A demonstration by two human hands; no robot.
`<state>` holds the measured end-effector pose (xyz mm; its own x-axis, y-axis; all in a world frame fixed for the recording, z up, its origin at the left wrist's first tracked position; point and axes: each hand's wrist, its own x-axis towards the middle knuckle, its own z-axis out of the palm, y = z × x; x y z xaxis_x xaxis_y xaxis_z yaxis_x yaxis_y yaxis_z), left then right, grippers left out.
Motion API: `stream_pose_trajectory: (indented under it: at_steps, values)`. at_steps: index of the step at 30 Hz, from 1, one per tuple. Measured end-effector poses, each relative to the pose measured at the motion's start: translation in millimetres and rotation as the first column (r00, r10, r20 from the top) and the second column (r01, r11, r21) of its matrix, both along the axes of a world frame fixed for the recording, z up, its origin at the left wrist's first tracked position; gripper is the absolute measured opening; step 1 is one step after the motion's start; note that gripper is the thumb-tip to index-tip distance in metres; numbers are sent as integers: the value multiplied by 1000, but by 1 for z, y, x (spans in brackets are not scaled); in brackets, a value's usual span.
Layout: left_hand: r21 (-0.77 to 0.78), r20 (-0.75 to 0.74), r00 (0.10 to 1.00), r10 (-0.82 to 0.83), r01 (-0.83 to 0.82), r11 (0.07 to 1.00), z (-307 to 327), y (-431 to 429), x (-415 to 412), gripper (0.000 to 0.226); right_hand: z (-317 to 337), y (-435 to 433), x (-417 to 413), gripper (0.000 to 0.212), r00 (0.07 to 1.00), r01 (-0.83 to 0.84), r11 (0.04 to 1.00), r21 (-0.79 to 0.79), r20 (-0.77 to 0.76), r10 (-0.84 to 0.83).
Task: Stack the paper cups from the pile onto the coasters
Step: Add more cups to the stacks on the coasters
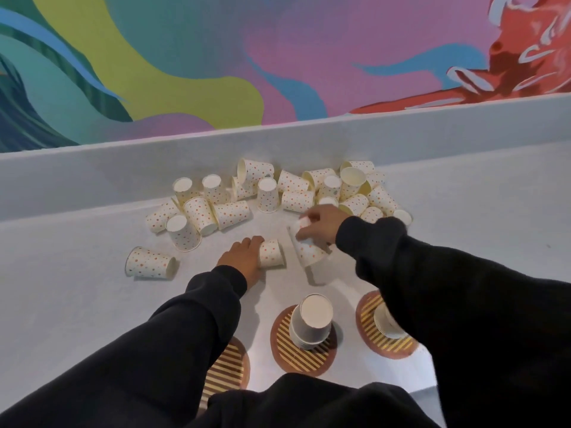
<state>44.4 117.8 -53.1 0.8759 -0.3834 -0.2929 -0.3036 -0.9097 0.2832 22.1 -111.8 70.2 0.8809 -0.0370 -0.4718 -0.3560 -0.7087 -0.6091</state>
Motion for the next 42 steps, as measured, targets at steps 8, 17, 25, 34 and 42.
stream_pose_trajectory:
  at_steps: [8, 17, 25, 34, 42]
  values:
    - [-307, -185, 964, 193, -243, 920, 8, 7, -54, 77, 59, -15, -124, 52, 889, -112, 820, 562, 426, -170]
    - [-749, -209, 871, 445, -435, 500, 90, -11, -117, 64, -23, 6, -183, 62, 900, -175, 920, 349, 436, 6]
    - [-849, 30, 940, 340, -156, 505, 172, -10, -170, 41, -58, 1, -189, 69, 948, -136, 916, 376, 319, 9]
    - [-394, 250, 950, 189, -79, 916, 132, -38, -188, 51, -82, -7, -190, 71, 971, -104, 898, 428, 239, -1]
    - [-384, -29, 956, 292, -280, 880, 49, -42, -204, 82, -116, -8, -194, 79, 985, -116, 922, 370, 163, 59]
